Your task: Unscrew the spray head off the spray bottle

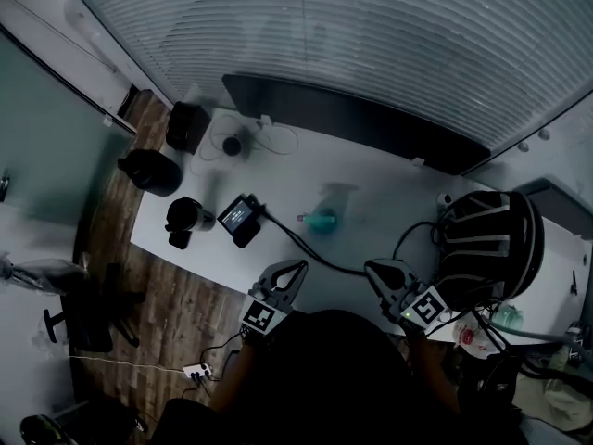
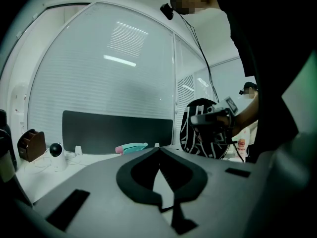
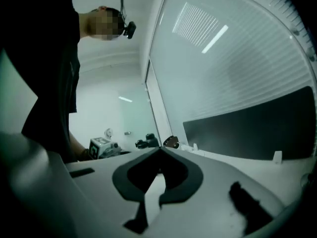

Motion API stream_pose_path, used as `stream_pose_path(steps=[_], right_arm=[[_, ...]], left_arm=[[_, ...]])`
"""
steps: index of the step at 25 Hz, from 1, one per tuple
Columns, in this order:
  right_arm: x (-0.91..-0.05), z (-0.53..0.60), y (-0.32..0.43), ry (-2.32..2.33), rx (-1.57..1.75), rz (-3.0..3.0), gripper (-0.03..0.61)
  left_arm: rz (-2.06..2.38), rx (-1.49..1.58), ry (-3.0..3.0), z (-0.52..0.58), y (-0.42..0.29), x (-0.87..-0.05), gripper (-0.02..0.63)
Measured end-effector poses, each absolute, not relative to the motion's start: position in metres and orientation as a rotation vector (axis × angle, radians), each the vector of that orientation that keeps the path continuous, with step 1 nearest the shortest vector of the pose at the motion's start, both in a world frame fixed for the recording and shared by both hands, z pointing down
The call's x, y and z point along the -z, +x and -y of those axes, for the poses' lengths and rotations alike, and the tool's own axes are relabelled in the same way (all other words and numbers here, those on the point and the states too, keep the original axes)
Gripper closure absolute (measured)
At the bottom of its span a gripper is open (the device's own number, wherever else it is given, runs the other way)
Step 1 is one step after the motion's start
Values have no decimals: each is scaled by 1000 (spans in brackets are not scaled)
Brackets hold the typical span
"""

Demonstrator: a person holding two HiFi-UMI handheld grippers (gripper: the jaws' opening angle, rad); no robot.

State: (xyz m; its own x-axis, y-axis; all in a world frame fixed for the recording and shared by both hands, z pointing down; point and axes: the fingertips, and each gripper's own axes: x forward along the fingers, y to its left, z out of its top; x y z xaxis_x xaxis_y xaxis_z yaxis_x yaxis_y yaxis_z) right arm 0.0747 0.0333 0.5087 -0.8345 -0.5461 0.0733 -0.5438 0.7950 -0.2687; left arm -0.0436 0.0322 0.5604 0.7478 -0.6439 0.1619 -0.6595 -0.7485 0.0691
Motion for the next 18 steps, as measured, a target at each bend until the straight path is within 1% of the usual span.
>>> stream_pose_path(steps=[7,10,18], right_arm=[[-528,-60,73,-916,426,-2978,577],[-523,-58,66,-884,403,-2938,577],[-530,-74,78,-726,451,-2994,577]], left_arm=[[968,-207,2829,-46,-15,-555,607],[934,-298,2859,-55,-12,-550,607],[1083,-305,2776,-68,3,-547,607]])
